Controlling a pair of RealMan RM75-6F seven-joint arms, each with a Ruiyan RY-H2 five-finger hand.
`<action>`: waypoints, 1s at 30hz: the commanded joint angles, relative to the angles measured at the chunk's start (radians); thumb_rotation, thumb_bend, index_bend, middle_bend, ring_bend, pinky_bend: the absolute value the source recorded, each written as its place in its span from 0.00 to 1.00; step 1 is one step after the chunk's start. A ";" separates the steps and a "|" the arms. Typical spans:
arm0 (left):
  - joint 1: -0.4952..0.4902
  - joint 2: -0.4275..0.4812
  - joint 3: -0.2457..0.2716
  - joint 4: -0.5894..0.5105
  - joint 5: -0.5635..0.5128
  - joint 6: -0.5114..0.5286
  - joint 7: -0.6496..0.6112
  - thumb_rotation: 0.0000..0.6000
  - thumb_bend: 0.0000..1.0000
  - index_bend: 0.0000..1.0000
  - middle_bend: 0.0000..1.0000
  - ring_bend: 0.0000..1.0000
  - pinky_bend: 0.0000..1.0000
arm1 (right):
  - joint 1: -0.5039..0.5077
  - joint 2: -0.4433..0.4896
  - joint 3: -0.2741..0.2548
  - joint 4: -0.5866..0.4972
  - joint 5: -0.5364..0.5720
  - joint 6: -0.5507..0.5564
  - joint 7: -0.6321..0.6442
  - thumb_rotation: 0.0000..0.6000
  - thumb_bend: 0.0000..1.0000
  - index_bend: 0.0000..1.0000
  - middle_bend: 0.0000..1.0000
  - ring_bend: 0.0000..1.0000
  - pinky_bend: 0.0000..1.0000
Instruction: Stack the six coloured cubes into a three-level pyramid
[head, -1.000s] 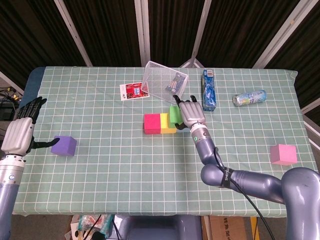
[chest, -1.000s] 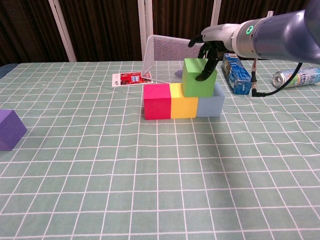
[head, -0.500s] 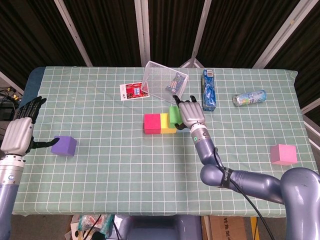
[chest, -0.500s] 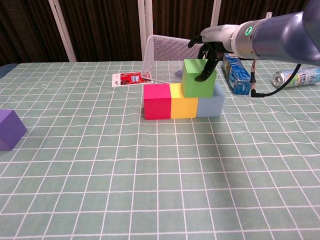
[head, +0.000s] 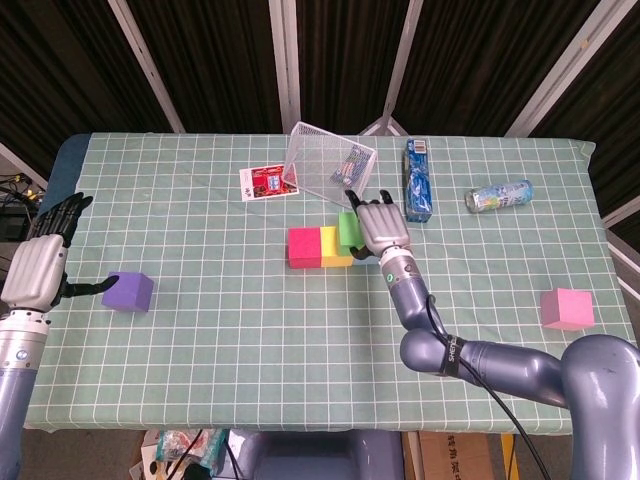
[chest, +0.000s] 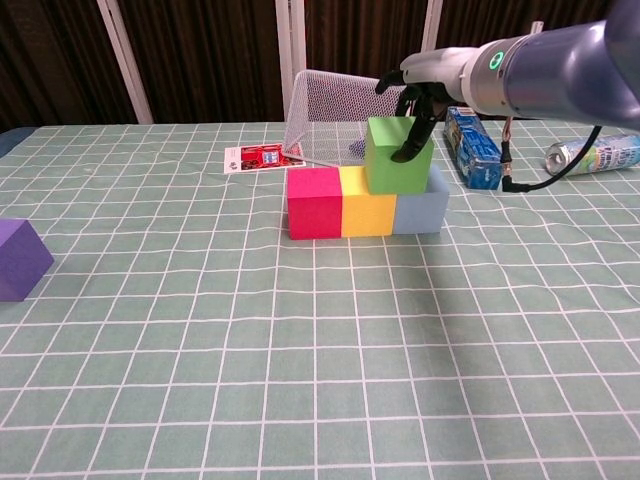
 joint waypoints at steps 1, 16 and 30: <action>0.001 0.000 0.001 -0.001 0.001 0.001 0.000 1.00 0.09 0.00 0.00 0.00 0.00 | 0.000 -0.002 -0.001 0.003 -0.001 0.002 -0.001 1.00 0.30 0.00 0.40 0.26 0.00; 0.001 0.001 0.001 0.000 0.000 0.001 0.000 1.00 0.09 0.00 0.00 0.00 0.00 | -0.008 -0.006 0.000 0.003 -0.007 0.001 -0.004 1.00 0.30 0.00 0.28 0.25 0.00; 0.001 0.004 0.000 -0.003 -0.001 0.000 -0.001 1.00 0.09 0.00 0.00 0.00 0.00 | -0.009 -0.004 -0.001 -0.009 0.005 0.001 -0.008 1.00 0.30 0.00 0.11 0.17 0.00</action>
